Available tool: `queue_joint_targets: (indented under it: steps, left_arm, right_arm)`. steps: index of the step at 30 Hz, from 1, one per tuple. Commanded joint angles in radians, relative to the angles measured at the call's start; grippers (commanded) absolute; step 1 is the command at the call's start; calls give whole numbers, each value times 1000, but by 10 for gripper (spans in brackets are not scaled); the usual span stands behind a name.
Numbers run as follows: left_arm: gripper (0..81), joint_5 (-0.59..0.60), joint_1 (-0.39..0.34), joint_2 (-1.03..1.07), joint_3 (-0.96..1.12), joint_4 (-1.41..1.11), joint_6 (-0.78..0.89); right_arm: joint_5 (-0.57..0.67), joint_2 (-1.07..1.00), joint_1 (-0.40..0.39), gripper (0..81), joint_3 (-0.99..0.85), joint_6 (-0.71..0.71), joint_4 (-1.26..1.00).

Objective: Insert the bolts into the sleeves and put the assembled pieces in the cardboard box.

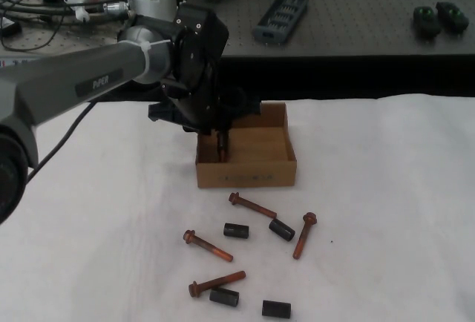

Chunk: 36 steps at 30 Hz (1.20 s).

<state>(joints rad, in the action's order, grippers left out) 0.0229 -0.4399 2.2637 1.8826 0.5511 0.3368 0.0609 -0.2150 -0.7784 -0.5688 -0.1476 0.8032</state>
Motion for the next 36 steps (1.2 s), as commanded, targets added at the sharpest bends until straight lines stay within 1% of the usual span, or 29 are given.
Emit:
queue_joint_targets:
  steps: [1,3,5,8,10,12,14,16,18,21,22,23,28,29,31,34,36]
  left_arm:
    - [230,14,4,-22,13,26,0]
    - [230,52,4,-48,13,40,0]
    - [230,56,2,-84,13,88,-4]
    - [229,21,2,-152,13,184,-114]
    - [198,-6,2,-195,13,245,-187]
    - [155,-8,2,-246,11,301,-229]
    - [136,-12,2,-288,11,343,-247]
    - [136,-12,2,-332,11,378,-247]
    - [136,-12,2,-365,11,401,-261]
    - [136,-14,2,-411,11,437,-296]
    - [136,-16,2,-424,11,448,-303]
    - [136,-16,5,-433,11,457,-308]
    - [136,-11,9,-492,-33,461,-316]
    - [136,-11,9,-516,-68,448,-316]
    - [135,-11,9,-573,-153,413,-316]
    - [125,-11,9,-681,-348,324,-316]
    - [125,-11,9,-770,-494,246,-302]
  right_arm:
    - [-1,8,4,28,-2,11,0]
    - [-5,8,4,28,-2,30,0]
    - [-12,8,4,28,-2,62,0]
    - [-22,-14,4,28,-2,132,-4]
    - [-22,-51,4,28,-2,139,-6]
    - [9,-113,4,28,-2,138,-13]
    - [69,-184,4,28,-2,142,-46]
    - [127,-274,4,28,-7,142,-100]
    - [153,-367,4,28,-21,148,-141]
    - [167,-507,4,23,-70,227,-154]
    - [177,-554,4,6,-92,252,-151]
    - [190,-590,4,26,-109,268,-149]
    - [190,-787,4,286,-208,307,-136]
    - [177,-815,4,312,-223,307,-136]
    - [167,-857,4,309,-245,329,-136]
    - [154,-905,4,262,-271,400,-136]
    - [150,-934,4,230,-289,414,-136]
